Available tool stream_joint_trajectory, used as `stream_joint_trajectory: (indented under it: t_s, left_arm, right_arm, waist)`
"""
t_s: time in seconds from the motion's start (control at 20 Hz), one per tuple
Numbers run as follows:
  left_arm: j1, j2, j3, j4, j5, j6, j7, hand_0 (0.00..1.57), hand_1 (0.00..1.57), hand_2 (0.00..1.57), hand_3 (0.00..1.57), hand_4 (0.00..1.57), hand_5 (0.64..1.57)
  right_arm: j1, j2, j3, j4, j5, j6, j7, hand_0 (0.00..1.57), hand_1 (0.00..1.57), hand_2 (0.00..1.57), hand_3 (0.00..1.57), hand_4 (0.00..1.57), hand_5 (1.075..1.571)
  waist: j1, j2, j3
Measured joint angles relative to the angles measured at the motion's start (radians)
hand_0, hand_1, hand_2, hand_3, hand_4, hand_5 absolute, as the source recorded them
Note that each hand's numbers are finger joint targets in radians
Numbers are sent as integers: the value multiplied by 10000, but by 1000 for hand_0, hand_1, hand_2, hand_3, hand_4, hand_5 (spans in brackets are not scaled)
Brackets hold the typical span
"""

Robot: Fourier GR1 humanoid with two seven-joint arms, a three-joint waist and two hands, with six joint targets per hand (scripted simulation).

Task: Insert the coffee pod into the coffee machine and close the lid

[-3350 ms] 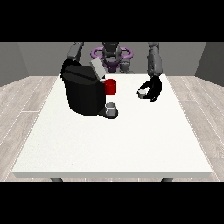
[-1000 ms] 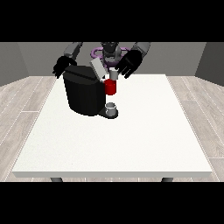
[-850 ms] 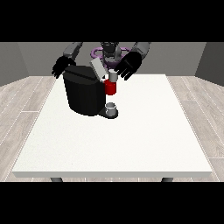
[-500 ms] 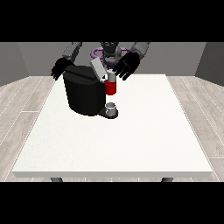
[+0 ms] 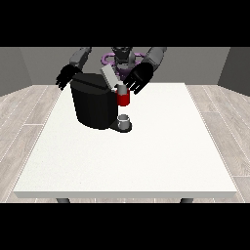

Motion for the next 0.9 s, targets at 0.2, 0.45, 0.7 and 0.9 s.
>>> stream_joint_trajectory:
  t_s: [0.2,0.45,0.7,0.9]
  left_arm:
    - [-8,-198,-79,35,-64,-72,143,1160,1160,1244,1185,506,1571]
    - [-1,-171,-85,111,-153,-89,145,1221,1221,1275,1199,488,1571]
    - [-117,-139,-21,201,-150,-205,172,1220,1220,1266,1167,481,1571]
    - [-119,-108,42,276,-168,-168,162,1204,1204,1226,1089,463,1571]
  right_arm:
    - [102,-3,-42,103,51,-77,-31,0,0,0,0,442,1571]
    - [173,-65,-128,110,-36,-7,-49,0,0,0,0,433,1571]
    - [140,11,-73,100,36,-102,-87,0,0,0,0,437,1571]
    - [34,-40,-70,-61,32,-120,143,0,0,0,0,364,1571]
  waist:
    - [70,-168,0]
    - [80,-141,3]
    - [88,-35,5]
    - [-8,16,6]
